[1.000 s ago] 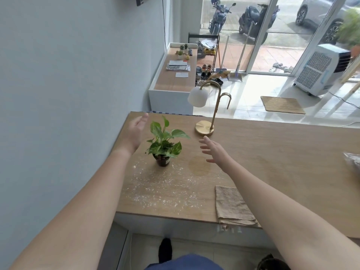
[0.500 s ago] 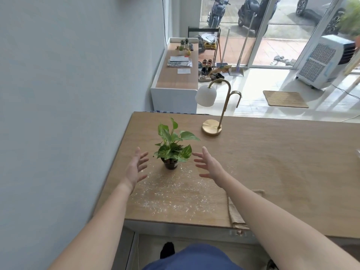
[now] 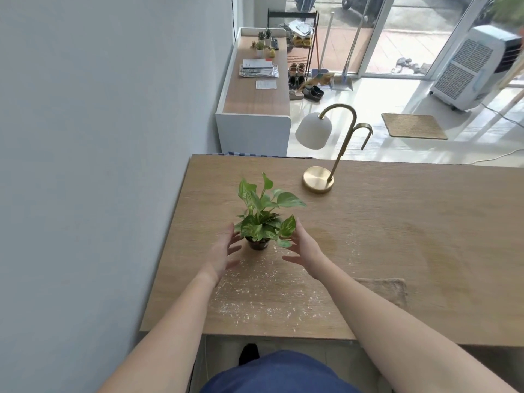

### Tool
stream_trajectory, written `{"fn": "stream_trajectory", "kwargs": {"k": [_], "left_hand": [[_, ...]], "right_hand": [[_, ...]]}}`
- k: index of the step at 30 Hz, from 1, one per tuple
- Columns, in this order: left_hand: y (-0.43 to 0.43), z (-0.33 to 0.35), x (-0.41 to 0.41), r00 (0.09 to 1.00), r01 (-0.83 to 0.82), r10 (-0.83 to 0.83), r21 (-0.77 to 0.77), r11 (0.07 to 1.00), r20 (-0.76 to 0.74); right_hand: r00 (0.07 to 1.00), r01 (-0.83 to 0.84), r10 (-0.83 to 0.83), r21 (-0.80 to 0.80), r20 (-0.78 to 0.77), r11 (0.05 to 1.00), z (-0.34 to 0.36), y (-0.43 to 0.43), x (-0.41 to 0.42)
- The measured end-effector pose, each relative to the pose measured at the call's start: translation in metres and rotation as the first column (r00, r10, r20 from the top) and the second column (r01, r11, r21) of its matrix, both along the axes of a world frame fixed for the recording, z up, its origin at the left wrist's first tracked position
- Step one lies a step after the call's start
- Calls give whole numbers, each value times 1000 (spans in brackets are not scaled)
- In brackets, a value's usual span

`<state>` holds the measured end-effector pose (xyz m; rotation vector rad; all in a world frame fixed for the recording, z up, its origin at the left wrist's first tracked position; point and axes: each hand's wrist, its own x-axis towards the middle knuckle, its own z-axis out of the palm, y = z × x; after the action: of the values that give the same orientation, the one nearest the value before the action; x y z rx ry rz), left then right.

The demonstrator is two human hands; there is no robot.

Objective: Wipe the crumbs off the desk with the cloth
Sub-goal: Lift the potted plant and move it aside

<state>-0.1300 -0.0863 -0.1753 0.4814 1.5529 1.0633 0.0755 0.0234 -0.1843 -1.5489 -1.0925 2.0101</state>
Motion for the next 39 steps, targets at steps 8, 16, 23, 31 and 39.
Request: {"fn": "stream_trajectory", "kwargs": {"k": [8, 16, 23, 31, 39], "left_hand": [[6, -11, -1, 995, -19, 17, 15, 1000, 103], [6, -11, 5, 990, -34, 31, 26, 999, 141], [12, 3, 12, 983, -60, 50, 53, 997, 179], [24, 29, 10, 984, -14, -6, 113, 993, 178], [42, 59, 4, 983, 62, -83, 131, 989, 164]], "right_hand": [[999, 22, -23, -26, -38, 999, -14, 3, -5], [991, 55, -65, -85, -118, 995, -6, -2, -12], [986, 18, -24, -40, -167, 999, -4, 1, -12], [943, -183, 162, -48, -289, 982, 28, 19, -1], [925, -220, 202, -19, -321, 975, 52, 37, 2]]}}
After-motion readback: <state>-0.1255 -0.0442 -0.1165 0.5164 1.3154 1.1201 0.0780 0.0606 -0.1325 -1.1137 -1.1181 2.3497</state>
